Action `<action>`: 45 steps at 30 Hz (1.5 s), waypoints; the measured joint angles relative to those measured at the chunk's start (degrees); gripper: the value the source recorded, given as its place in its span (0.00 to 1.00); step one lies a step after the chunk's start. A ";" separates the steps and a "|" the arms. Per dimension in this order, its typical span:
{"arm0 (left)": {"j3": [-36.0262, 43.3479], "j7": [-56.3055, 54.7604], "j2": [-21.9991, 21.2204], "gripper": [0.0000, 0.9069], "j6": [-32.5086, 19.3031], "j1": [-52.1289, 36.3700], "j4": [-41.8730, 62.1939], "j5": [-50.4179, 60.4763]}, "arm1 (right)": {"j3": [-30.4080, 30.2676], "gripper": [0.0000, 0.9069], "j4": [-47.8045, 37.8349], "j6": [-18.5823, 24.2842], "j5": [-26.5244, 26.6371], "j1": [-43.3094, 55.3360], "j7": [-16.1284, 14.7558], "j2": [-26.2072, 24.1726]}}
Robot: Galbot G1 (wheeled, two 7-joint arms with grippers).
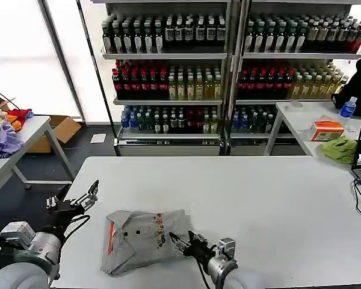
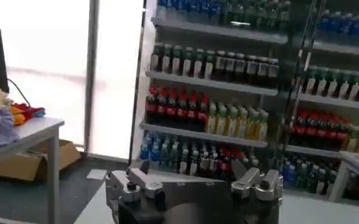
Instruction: Fold and organize the clothes.
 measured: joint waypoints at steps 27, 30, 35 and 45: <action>-1.59 0.39 -0.55 1.00 0.00 1.60 -1.12 -0.34 | 7.53 0.00 3.01 -0.20 3.86 -3.37 -0.49 -4.06; -1.40 0.41 -0.56 1.00 0.00 1.42 -1.11 -0.34 | 11.00 0.00 3.53 -0.19 2.88 -4.71 -1.05 -6.07; -0.69 0.35 -0.64 1.00 0.00 0.98 -0.89 -0.35 | 16.39 1.00 3.77 -0.05 0.76 -6.12 -1.39 -8.30; -0.69 0.26 -1.02 1.00 0.00 1.47 -0.92 -0.34 | 22.91 1.00 6.53 1.22 -2.34 -7.94 -0.41 -9.70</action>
